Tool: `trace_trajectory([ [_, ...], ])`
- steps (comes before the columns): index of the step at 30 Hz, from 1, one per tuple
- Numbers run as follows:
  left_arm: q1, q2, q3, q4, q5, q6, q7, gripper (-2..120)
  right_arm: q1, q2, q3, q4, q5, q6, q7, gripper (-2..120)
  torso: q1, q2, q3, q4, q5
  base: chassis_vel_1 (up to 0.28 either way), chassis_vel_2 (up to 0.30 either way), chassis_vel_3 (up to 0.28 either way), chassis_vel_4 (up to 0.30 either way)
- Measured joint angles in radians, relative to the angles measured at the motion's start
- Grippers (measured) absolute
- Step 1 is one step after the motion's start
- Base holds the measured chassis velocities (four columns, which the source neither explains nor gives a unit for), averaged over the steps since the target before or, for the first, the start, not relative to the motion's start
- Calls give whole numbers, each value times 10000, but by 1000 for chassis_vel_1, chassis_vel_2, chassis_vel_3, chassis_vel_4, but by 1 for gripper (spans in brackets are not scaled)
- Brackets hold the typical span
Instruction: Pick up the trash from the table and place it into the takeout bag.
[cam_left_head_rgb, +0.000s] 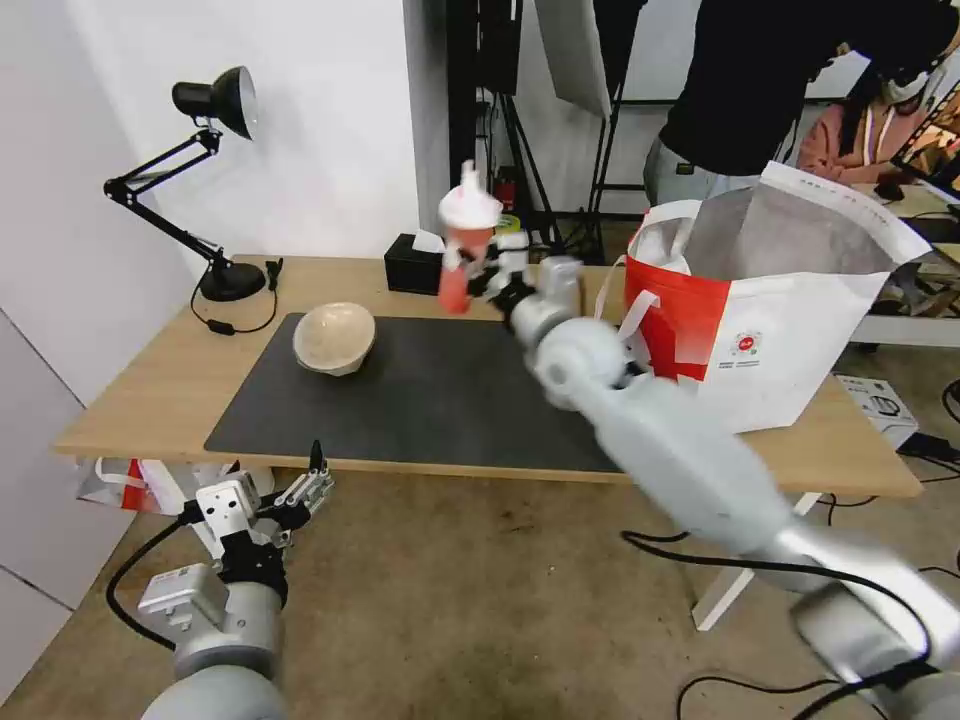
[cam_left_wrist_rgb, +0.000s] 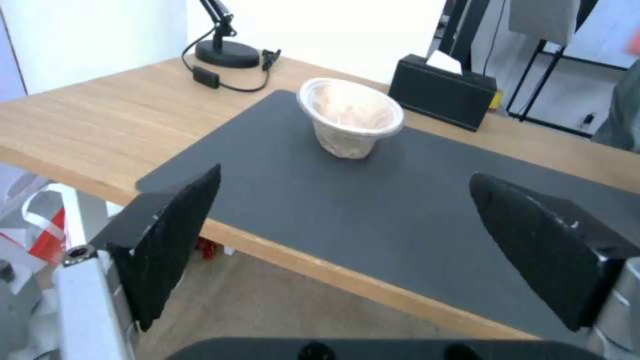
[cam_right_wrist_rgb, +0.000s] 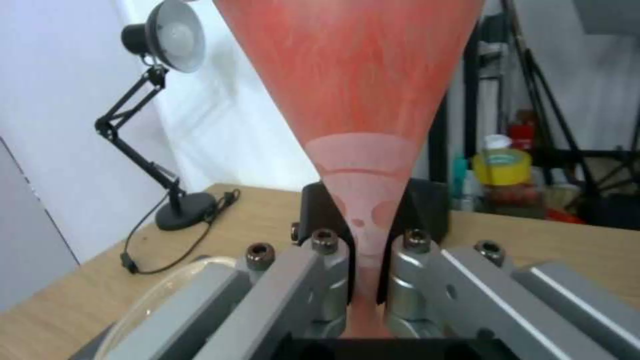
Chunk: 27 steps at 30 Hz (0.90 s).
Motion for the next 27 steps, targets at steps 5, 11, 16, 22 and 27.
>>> trace_trajectory([
  [5,11,96,-59,-56,-41,-8,13,100,-183,-1315,365,1099,878,-349,264,3,0,-1,0,0,1,0,0,0,0],
  [11,-97,212,-18,-59,-153,-5,14,100,-443,-2579,951,1669,1545,-499,230,3,1,-1,0,1,1,0,0,0,0],
  [16,-191,239,97,-17,-170,2,14,100,-449,-3324,1378,1765,2058,-557,95,3,1,0,0,0,0,0,0,0,0],
  [22,-346,268,145,64,-271,10,14,100,-485,-3804,1886,1712,2499,-606,-154,3,1,0,0,1,-2,0,0,0,0],
  [27,-381,320,149,88,-315,16,16,100,-481,-4193,2326,1557,2828,-573,-376,3,2,-1,0,1,-2,0,0,0,0],
])
